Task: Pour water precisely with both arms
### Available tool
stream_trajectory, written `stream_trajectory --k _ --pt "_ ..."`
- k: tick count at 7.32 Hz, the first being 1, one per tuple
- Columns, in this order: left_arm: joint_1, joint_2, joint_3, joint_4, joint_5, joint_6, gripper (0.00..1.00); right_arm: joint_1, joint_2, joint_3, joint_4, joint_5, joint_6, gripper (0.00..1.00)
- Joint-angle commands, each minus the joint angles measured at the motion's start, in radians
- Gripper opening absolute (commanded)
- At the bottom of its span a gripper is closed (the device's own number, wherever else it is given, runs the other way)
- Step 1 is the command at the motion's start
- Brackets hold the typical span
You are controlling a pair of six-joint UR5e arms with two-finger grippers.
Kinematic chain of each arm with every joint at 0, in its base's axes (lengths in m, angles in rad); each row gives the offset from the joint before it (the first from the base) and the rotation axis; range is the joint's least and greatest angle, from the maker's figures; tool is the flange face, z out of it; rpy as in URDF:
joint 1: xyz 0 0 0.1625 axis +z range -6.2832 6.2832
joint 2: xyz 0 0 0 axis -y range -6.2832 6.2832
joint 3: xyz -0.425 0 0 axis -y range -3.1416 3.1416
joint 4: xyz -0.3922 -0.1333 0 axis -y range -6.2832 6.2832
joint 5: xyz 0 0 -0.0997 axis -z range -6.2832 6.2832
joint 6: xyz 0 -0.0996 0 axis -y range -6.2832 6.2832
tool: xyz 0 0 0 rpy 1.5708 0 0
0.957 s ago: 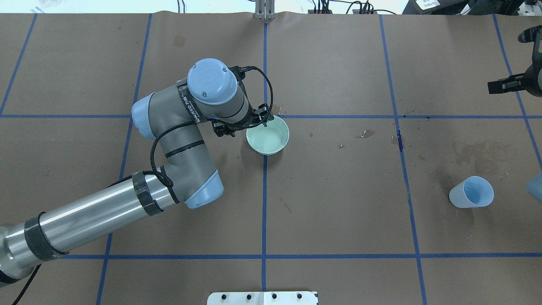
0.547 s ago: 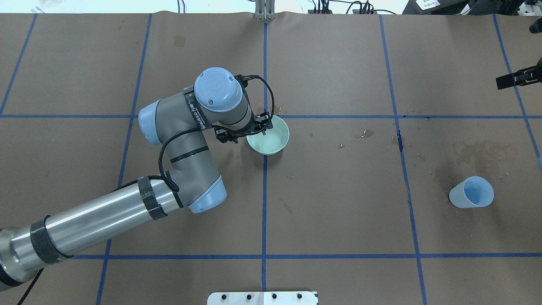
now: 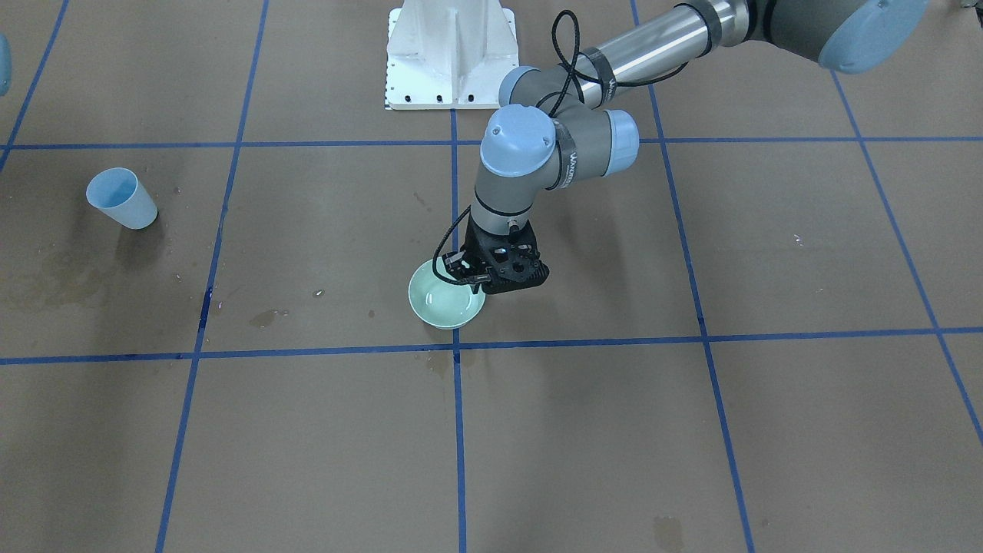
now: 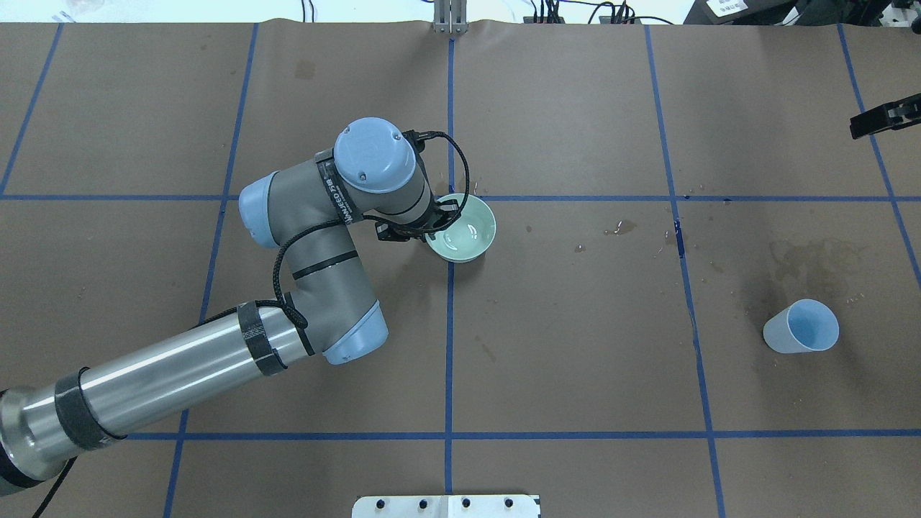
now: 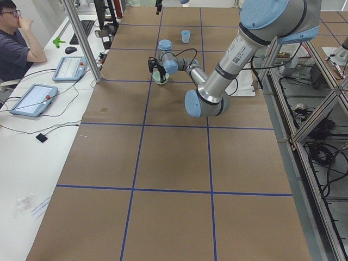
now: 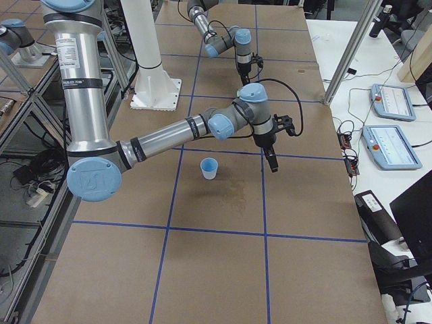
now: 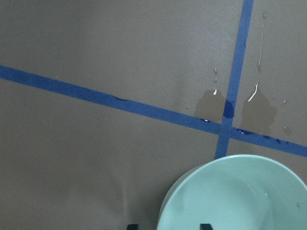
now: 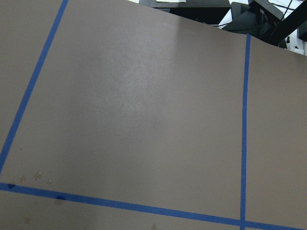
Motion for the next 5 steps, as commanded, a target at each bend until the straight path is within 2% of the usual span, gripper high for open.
stream_trajectory --k 1,3,5 --pt "-0.001 -0.015 -0.009 0.014 -0.007 0.001 0.00 0.050 0.005 -0.032 -0.003 0.083 -0.045 1.00" --pt "-0.073 -0.018 -0.063 0.046 -0.166 0.002 0.00 0.148 0.006 -0.098 -0.007 0.181 -0.183 1.00" --pt "-0.174 0.031 -0.168 0.126 -0.279 0.069 0.00 0.205 -0.003 -0.118 -0.023 0.308 -0.195 1.00"
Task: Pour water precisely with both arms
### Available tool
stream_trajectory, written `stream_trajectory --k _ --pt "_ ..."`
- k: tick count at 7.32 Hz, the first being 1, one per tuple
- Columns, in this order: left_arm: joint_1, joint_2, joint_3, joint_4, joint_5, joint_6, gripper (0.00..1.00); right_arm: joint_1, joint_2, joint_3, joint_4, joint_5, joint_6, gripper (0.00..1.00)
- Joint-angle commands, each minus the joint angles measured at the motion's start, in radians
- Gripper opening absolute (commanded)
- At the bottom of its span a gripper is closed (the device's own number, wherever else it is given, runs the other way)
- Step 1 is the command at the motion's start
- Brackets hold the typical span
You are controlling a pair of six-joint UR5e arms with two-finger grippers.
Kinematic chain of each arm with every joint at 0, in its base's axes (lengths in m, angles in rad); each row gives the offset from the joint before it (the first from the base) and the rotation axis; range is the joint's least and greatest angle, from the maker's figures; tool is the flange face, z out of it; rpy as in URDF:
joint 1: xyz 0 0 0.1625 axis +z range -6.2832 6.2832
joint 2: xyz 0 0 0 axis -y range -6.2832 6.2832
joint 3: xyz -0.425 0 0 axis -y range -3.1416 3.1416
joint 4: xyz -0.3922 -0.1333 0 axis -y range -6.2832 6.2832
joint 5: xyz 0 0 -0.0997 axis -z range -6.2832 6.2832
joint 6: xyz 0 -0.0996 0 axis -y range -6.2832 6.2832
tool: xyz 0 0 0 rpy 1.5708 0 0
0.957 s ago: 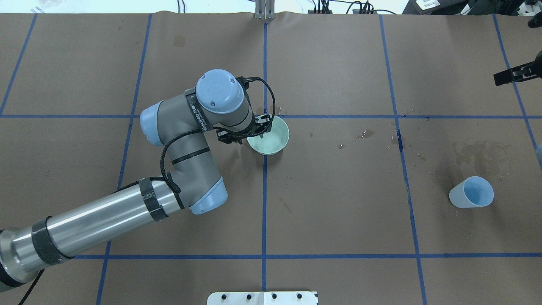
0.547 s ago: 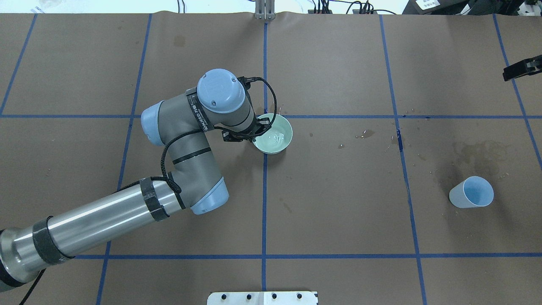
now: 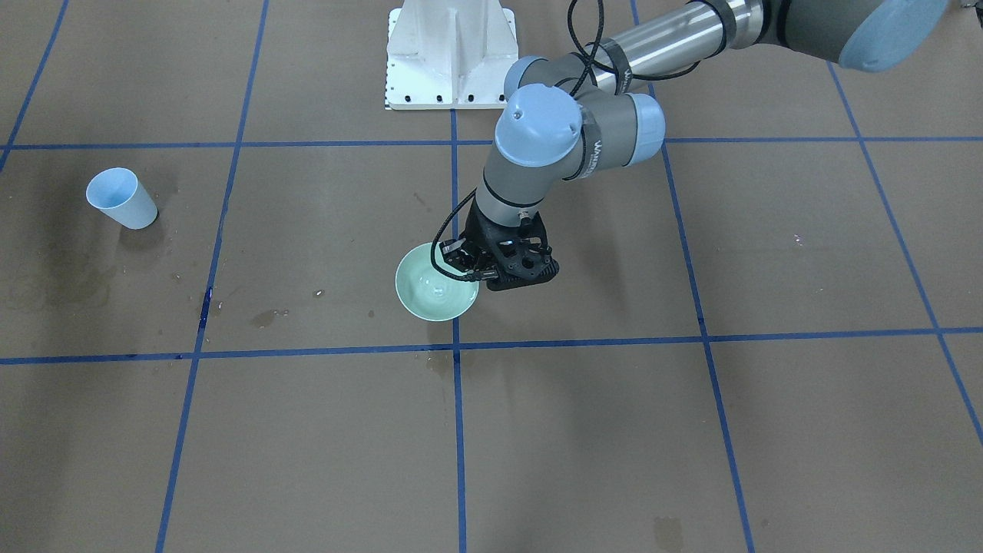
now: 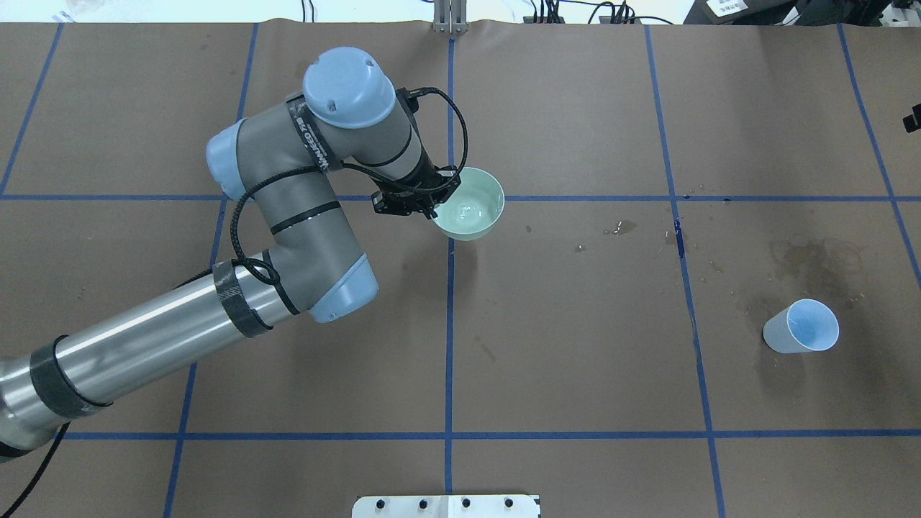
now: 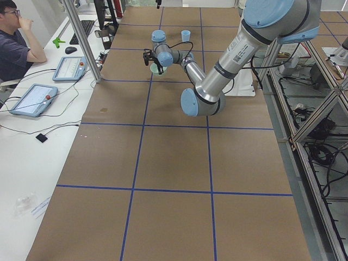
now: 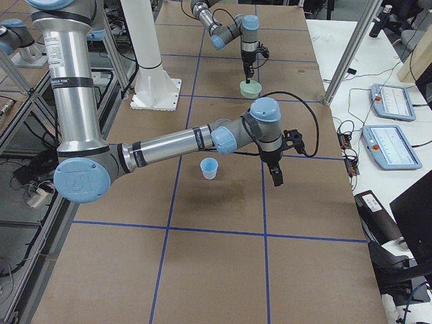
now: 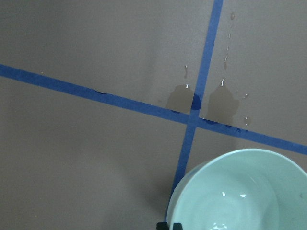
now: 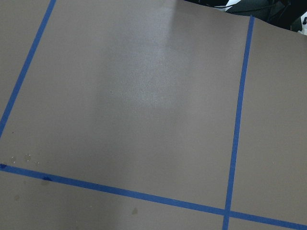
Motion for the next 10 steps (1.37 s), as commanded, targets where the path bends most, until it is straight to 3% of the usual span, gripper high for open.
stream_trajectory --k 1,4,5,7,8,10 --pt "-0.099 0.131 -0.159 0.072 -0.100 0.119 0.00 0.044 -0.027 -0.015 -0.011 0.111 -0.025 1.00" --pt "-0.236 0.542 -0.403 0.057 -0.189 0.400 0.00 0.082 -0.098 -0.001 -0.011 0.143 -0.113 1.00" --pt "-0.238 0.691 -0.477 -0.001 -0.183 0.431 0.00 0.084 -0.106 0.004 -0.011 0.143 -0.113 1.00" --pt "-0.238 0.913 -0.478 -0.241 -0.178 0.428 0.00 0.087 -0.117 0.019 -0.011 0.143 -0.113 1.00" --pt "-0.238 0.965 -0.450 -0.320 -0.160 0.425 0.00 0.085 -0.117 0.017 -0.011 0.142 -0.113 1.00" --pt "-0.232 0.945 -0.394 -0.331 -0.121 0.425 0.00 0.085 -0.117 0.017 -0.011 0.142 -0.113 1.00"
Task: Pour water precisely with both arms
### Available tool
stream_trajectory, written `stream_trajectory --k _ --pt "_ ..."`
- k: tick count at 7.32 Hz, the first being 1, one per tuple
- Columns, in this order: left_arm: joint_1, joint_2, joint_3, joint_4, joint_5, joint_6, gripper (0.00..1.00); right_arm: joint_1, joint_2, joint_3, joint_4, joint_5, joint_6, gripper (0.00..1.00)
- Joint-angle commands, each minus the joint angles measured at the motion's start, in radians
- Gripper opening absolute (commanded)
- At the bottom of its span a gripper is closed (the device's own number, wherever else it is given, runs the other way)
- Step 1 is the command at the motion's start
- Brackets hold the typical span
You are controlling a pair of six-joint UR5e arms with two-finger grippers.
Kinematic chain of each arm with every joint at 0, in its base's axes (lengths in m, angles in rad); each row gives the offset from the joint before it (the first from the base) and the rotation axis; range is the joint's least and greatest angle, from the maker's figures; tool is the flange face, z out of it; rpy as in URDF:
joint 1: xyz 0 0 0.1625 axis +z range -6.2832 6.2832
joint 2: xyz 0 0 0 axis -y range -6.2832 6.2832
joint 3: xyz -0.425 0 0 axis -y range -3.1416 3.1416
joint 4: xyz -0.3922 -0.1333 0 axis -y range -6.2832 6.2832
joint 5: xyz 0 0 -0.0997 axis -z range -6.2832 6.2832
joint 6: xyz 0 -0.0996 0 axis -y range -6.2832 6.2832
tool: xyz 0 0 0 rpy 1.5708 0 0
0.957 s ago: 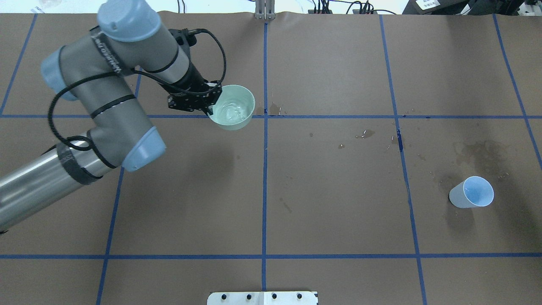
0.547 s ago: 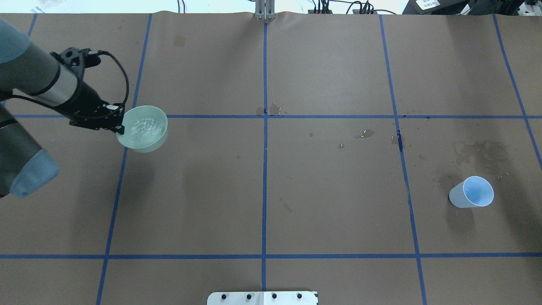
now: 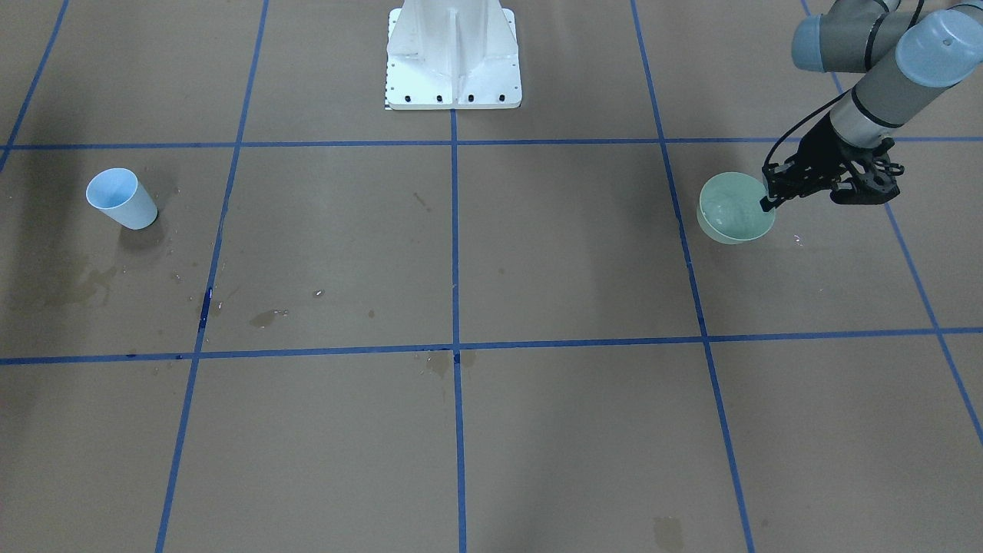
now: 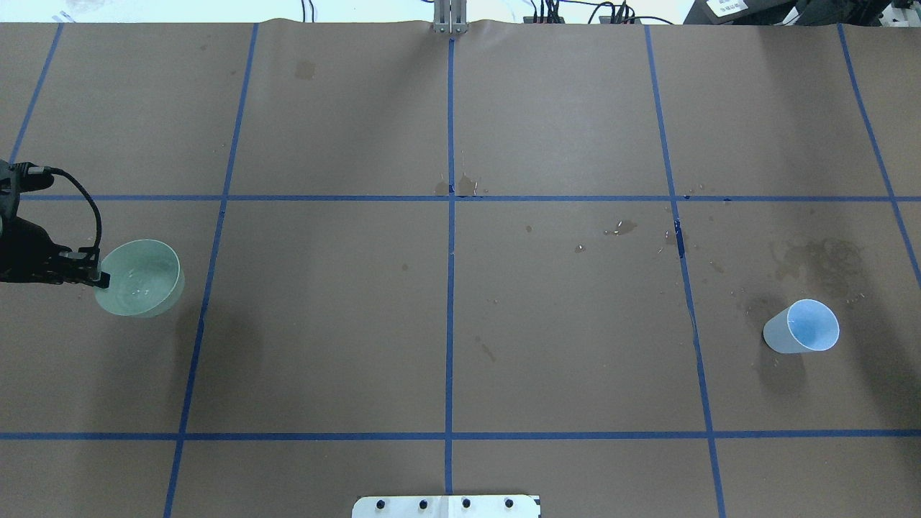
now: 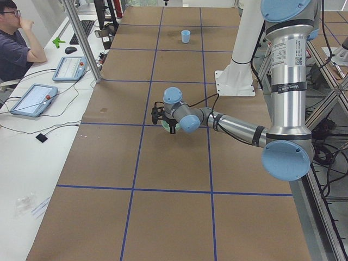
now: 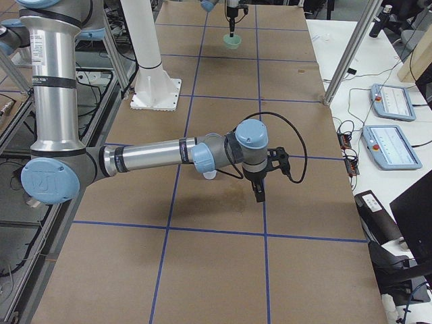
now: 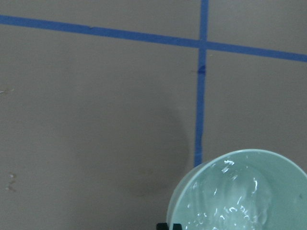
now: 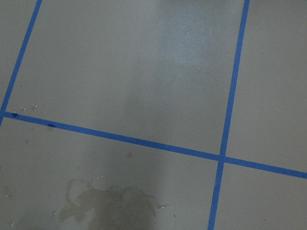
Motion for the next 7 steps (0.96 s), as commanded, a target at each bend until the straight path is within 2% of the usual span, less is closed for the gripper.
stream_trajectory --k 1,5,7 --pt "0.003 0.001 0.049 -0.022 0.018 0.004 0.00 0.000 -0.001 0.000 0.000 -0.003 0.000 1.00" --pt "0.004 0.007 0.075 -0.019 0.025 0.006 0.00 0.000 0.001 0.000 0.000 -0.009 0.002 1.00" --pt "0.006 0.006 0.092 -0.019 0.070 0.007 0.01 0.000 0.004 -0.001 0.000 -0.012 0.002 1.00"
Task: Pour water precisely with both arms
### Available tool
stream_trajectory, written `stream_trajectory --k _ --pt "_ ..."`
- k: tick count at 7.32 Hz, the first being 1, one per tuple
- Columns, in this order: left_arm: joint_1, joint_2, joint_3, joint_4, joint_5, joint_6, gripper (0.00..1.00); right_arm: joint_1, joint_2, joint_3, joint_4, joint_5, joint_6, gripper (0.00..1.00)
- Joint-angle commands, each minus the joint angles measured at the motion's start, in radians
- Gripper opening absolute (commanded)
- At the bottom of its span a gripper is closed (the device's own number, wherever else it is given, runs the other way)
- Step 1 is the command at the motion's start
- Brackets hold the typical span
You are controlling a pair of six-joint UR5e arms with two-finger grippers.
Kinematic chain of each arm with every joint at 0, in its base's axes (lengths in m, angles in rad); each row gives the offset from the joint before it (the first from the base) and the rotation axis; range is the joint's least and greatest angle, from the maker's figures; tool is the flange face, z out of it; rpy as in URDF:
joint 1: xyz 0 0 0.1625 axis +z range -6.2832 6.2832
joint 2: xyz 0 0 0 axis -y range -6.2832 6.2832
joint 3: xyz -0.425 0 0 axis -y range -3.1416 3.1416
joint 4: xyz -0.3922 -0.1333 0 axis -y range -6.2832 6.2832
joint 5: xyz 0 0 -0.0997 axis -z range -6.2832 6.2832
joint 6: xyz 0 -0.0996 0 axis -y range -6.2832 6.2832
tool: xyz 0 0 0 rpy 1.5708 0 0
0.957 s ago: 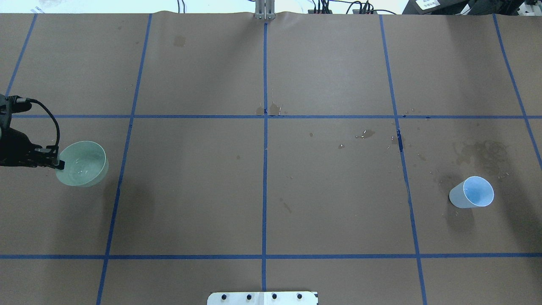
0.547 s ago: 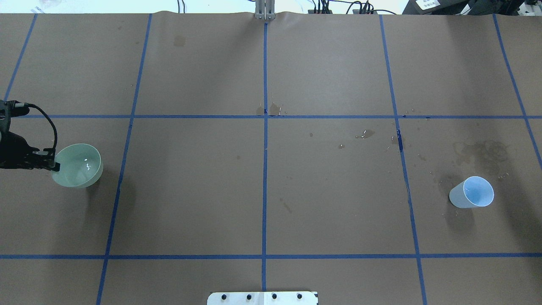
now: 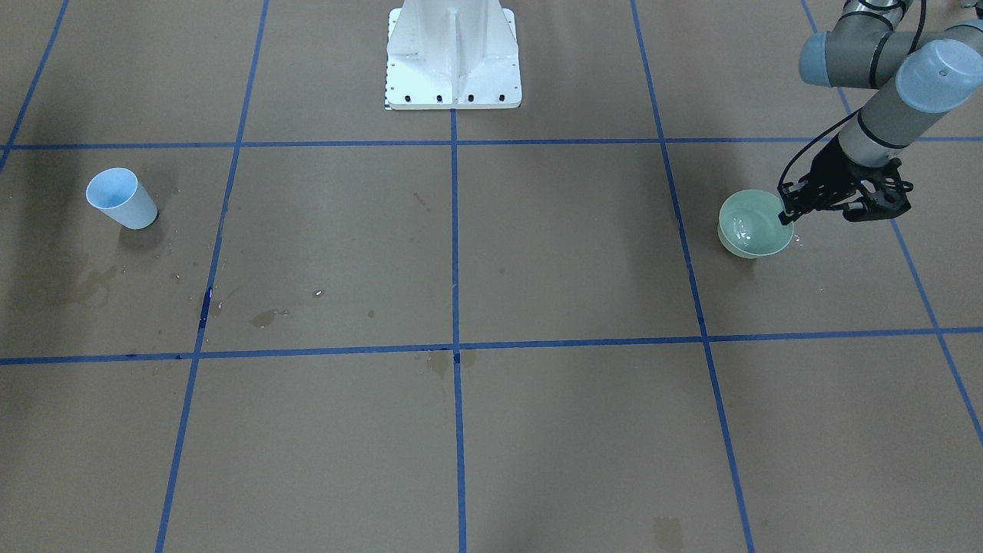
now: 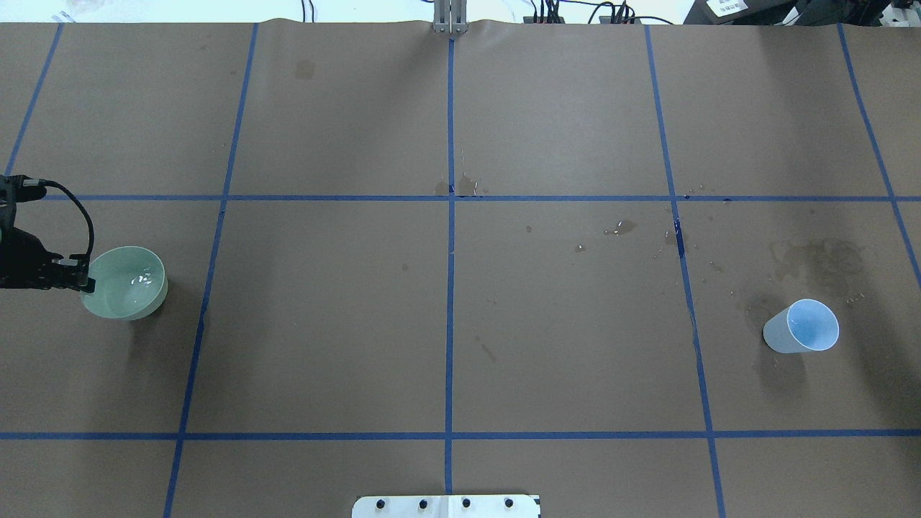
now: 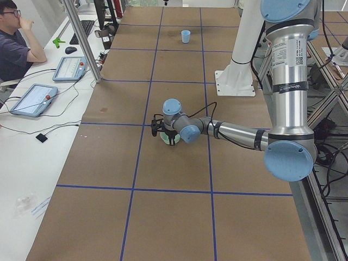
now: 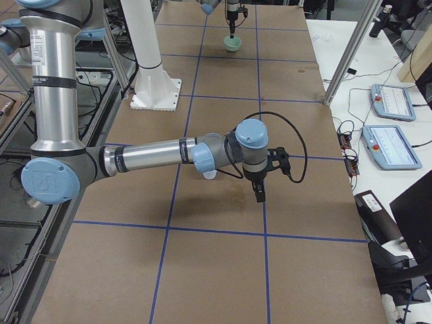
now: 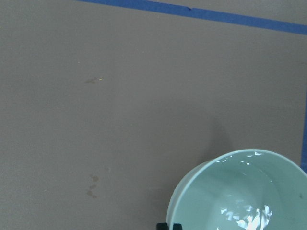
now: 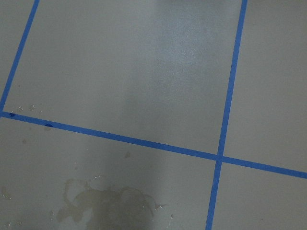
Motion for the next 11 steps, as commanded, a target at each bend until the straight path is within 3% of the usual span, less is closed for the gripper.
stream_trajectory --k 1,2,6,7,8,10,11 --pt "0.001 0.002 0.011 0.000 0.020 0.005 0.51 0.000 0.003 -0.001 0.000 -0.002 0.000 1.00" --pt "0.001 0.004 0.008 0.000 0.021 0.005 1.00 -0.002 0.003 -0.003 0.000 -0.004 0.000 1.00" --pt "-0.092 0.008 -0.017 0.000 0.015 0.157 1.00 0.000 -0.017 -0.009 0.011 -0.004 0.000 1.00" --pt "-0.134 0.004 -0.023 0.067 0.013 0.244 1.00 -0.002 -0.035 -0.015 0.014 -0.008 -0.003 1.00" --pt "-0.168 -0.010 -0.073 0.241 0.018 0.375 1.00 0.000 -0.043 -0.014 0.018 -0.008 -0.003 1.00" --pt "-0.302 -0.163 -0.133 0.624 0.023 0.694 1.00 -0.002 -0.052 -0.015 0.018 -0.097 0.003 1.00" --pt "-0.347 -0.191 -0.107 0.697 0.012 0.846 1.00 -0.002 -0.054 -0.024 0.017 -0.097 0.011 1.00"
